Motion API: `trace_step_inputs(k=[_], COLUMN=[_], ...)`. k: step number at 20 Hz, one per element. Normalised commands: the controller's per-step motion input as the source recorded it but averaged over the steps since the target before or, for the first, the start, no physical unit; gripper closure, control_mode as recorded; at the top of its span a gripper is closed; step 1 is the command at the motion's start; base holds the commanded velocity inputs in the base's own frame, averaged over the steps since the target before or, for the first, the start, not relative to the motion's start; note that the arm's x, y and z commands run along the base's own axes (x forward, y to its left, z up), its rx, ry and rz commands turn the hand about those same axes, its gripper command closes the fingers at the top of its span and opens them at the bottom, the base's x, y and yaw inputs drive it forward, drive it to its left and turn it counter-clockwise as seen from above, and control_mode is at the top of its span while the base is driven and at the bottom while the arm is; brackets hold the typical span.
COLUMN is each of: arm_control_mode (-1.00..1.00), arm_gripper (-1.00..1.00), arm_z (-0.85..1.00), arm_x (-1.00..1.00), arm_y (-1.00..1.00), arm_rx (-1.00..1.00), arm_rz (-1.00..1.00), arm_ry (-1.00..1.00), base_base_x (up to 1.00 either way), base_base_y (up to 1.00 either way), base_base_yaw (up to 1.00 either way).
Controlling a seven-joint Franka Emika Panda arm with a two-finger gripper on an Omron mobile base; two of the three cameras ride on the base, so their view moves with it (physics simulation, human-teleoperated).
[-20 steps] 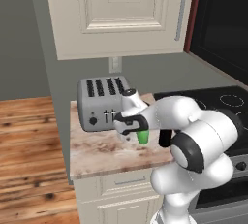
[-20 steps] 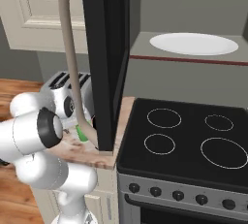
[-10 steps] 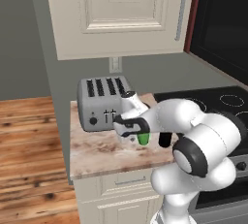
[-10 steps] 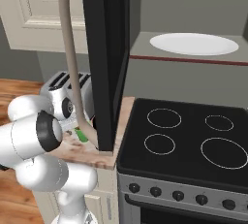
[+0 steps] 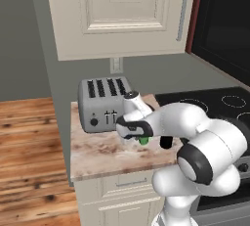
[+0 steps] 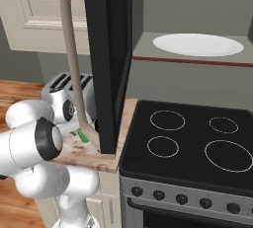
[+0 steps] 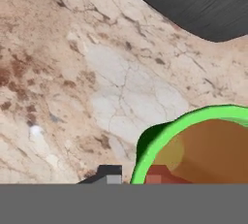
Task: Place the microwavable item in the microwave. Then, close the microwave door and press the start button.
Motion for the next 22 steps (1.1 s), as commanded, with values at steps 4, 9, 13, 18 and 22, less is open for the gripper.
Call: trace_step_inputs(k=[4,9,13,18,22], arm_control_mode=[-1.0,-1.0,-1.0,-1.0,-1.0], arm_gripper=[1.0,1.0,1.0,1.0,1.0], arm_z=[0.66,1.0,0.88,0.61,0.4], arm_x=[-0.48,-0.56,-0.44,-0.42,-0.56], arm_y=[0.12,0.26,0.14,-0.12,-0.45], arm_rx=[0.0,0.0,0.0,0.0,0.01], arm_rz=[0.02,0.03,0.09,0.1,0.09], arm_ry=[-0.03,-0.07,-0.04,-0.02,0.0], base_base_x=[0.0,0.0,0.0,0.0,0.0], base_base_y=[0.0,0.0,0.0,0.0,0.0], base_base_yaw=[0.0,0.0,0.0,0.0,0.0])
